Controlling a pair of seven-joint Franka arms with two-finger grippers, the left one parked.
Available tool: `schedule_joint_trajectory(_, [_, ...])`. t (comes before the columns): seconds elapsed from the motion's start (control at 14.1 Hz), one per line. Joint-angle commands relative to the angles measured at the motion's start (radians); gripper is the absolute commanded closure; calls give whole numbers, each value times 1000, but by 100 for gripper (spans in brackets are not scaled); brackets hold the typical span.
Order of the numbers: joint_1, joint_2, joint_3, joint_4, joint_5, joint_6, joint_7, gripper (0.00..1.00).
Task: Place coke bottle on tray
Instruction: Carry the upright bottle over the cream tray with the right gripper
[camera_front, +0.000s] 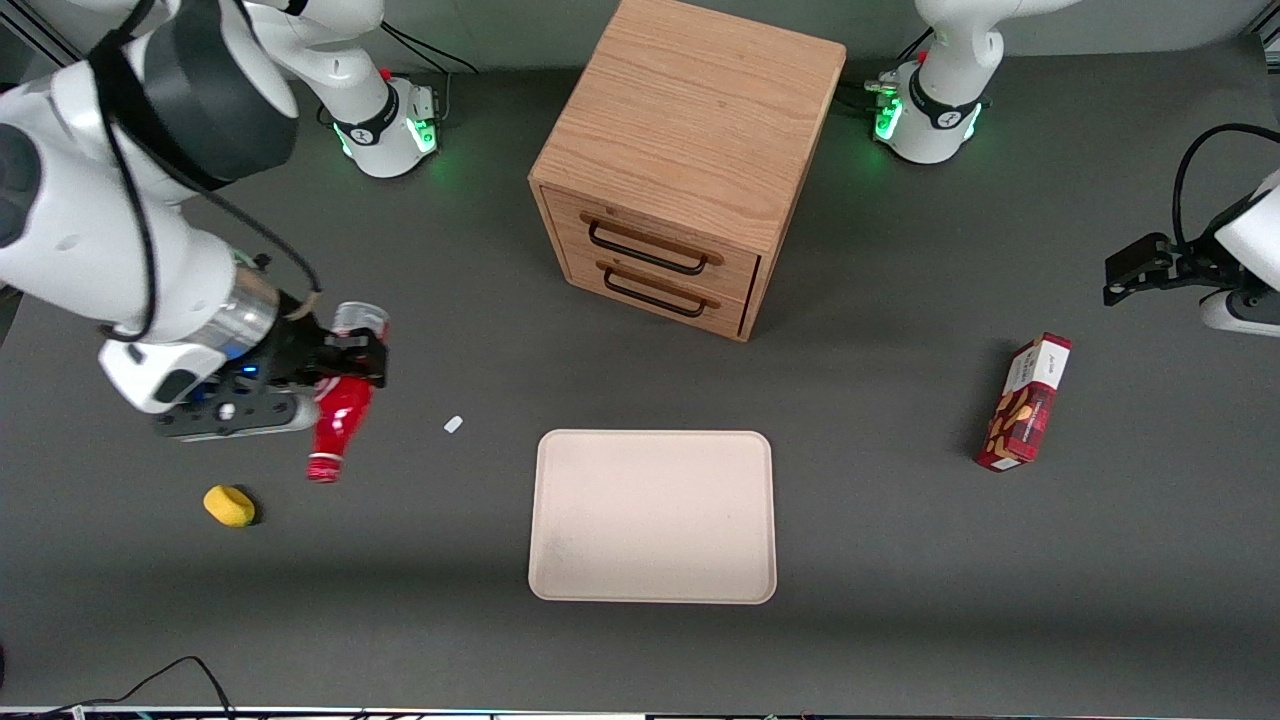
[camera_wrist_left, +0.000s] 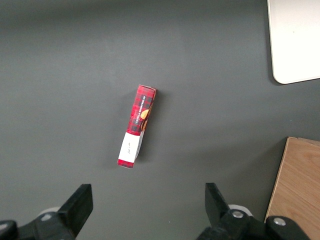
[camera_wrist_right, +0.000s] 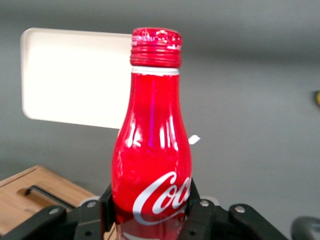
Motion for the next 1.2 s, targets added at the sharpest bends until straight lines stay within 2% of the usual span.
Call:
schedule_joint_trajectory(0.0, [0,130,64,120,28,52,71,100])
schedule_joint_trajectory(0.21, [26,254,97,119,27,145,151,100])
schedule_joint_trajectory(0.57, [68,469,98,114,4,311,129,100])
schedule_joint_trajectory(0.71, [81,524,98,111,-69,369,132,100])
schedule_joint_trajectory(0.92, [101,581,97,109,-109,452,132,100])
schedule_joint_trajectory(1.13, [111,638,95,108,-181,524,139,100])
